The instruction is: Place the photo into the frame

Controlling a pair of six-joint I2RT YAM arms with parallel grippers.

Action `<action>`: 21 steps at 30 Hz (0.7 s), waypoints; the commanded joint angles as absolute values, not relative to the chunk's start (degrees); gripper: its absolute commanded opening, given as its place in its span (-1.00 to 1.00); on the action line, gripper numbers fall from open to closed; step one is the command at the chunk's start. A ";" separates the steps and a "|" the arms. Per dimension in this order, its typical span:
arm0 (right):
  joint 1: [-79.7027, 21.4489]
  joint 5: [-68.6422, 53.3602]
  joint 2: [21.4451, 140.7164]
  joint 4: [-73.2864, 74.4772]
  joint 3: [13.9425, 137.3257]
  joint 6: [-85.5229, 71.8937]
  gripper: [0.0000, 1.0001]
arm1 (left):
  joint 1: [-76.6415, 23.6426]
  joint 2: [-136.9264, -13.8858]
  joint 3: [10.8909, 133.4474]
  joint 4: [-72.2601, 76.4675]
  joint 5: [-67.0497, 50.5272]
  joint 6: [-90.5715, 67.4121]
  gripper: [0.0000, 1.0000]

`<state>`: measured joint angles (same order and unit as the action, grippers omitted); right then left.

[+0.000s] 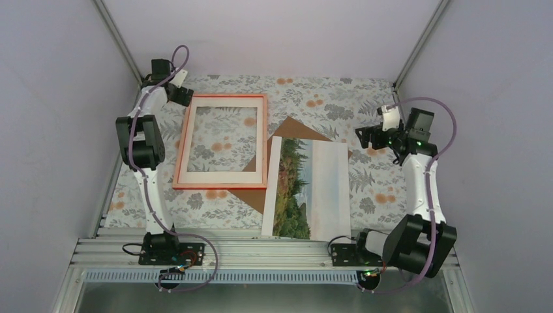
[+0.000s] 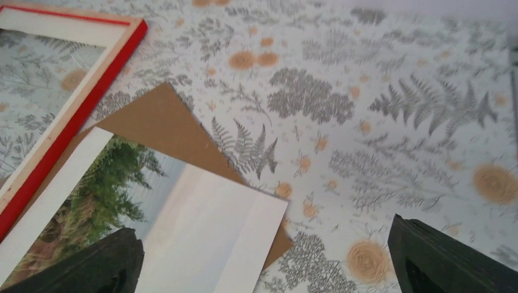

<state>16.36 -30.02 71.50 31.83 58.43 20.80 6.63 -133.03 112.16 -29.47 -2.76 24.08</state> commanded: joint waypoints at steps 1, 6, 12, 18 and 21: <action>17.16 -33.27 69.00 29.65 56.61 18.76 1.00 | 6.77 -131.24 111.84 -28.38 -2.57 24.66 1.00; 17.23 -38.05 71.86 35.34 56.79 22.13 1.00 | 6.68 -134.05 111.95 -27.44 -3.69 23.99 1.00; 17.30 -38.44 76.28 40.57 57.47 24.29 1.00 | 6.59 -139.09 114.54 -28.21 -3.88 23.30 1.00; 17.51 -36.36 79.51 41.06 57.67 23.37 1.00 | 6.59 -141.79 116.59 -29.29 -2.63 22.65 1.00; 17.66 -36.35 82.12 42.42 58.93 23.09 0.95 | 6.43 -140.33 117.59 -29.96 -4.24 22.09 1.00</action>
<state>17.02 -36.34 79.29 40.27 57.52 22.70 6.57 -139.61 115.50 -28.14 -3.44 23.22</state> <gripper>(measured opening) 0.992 0.998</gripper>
